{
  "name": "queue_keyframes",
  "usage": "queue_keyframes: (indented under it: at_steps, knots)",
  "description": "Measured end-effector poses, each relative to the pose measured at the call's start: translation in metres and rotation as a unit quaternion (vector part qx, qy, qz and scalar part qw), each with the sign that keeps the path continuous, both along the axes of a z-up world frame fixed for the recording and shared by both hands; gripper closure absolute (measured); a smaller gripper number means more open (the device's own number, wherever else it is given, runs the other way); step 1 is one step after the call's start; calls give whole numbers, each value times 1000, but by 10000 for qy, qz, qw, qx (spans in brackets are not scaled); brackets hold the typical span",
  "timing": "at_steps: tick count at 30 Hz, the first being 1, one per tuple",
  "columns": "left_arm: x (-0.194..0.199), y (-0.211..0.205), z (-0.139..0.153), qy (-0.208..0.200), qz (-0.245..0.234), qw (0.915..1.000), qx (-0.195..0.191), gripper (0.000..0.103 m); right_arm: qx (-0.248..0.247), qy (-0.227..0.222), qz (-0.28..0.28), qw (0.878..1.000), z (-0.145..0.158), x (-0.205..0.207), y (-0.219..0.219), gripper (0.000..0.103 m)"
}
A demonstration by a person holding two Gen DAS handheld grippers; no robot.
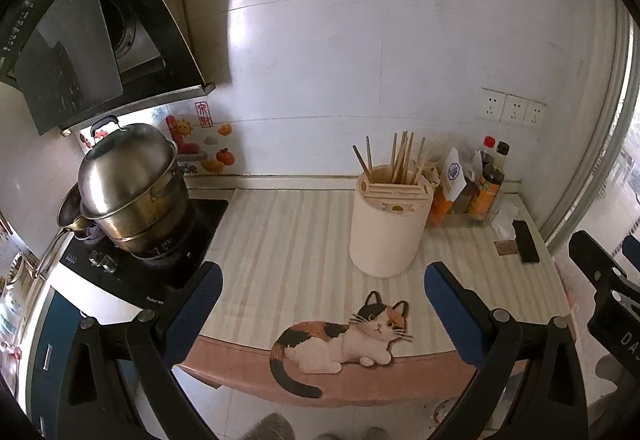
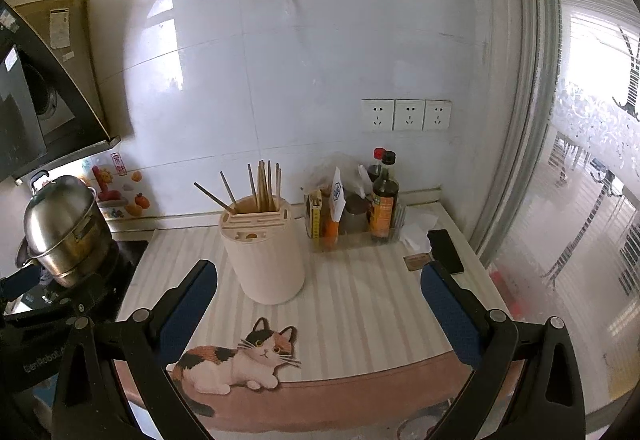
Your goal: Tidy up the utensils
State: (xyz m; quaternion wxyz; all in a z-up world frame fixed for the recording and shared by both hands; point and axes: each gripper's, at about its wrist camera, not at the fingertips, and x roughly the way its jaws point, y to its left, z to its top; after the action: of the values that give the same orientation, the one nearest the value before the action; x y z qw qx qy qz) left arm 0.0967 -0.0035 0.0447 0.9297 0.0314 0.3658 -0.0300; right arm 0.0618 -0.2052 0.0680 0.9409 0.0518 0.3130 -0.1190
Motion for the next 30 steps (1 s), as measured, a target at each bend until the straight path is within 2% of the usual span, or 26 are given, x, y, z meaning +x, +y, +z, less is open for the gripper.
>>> queue_keyframes:
  at_steps: [12, 30]
  knots:
    - [14, -14, 2, 59, 132, 9999, 23, 0, -67, 158, 244, 9996, 7, 20, -16, 0]
    - [23, -14, -4, 108, 259, 9995, 171, 0, -97, 367, 489, 9981, -1, 47, -16, 0]
